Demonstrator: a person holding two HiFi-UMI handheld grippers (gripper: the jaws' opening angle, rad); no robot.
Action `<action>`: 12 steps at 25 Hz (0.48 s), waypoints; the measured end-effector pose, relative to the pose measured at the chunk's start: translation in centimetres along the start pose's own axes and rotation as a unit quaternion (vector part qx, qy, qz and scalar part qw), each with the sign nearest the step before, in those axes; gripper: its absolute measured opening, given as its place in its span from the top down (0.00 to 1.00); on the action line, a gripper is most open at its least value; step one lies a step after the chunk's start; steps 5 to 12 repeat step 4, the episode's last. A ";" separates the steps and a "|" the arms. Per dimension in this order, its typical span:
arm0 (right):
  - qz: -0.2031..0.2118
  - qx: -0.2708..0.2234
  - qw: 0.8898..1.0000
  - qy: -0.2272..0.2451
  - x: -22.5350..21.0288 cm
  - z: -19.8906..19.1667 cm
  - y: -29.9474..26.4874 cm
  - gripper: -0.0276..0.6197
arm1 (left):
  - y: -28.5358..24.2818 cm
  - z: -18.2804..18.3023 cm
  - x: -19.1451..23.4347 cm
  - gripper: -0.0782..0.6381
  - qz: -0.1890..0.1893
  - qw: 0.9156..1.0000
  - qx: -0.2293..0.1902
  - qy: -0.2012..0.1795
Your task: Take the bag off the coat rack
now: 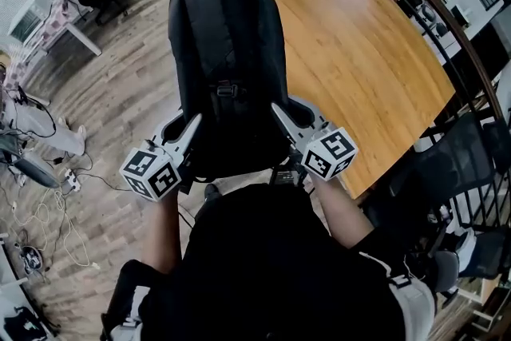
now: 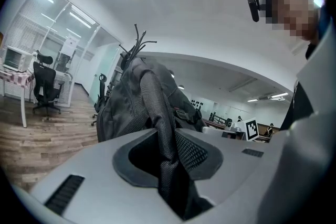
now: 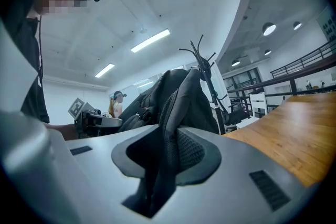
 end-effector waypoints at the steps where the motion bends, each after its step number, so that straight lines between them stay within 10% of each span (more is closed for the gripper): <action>1: 0.002 0.000 1.000 0.001 -0.2 0.2 0.1 0.79 | -0.1 0.0 -0.2 0.75 0.001 1.000 -0.001 0.002; 12: 0.009 0.001 1.000 0.007 -0.9 0.9 0.6 0.79 | -0.6 0.2 -0.9 0.75 0.004 1.000 -0.003 0.006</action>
Point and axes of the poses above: the fingertips, and each gripper's own axes: y backward along the fingers, x to its left, z out of its top, the point moved 8 cm from there along y, backward along the fingers, and after that the axes turned 12 degrees about z, right-handed, at the moved point
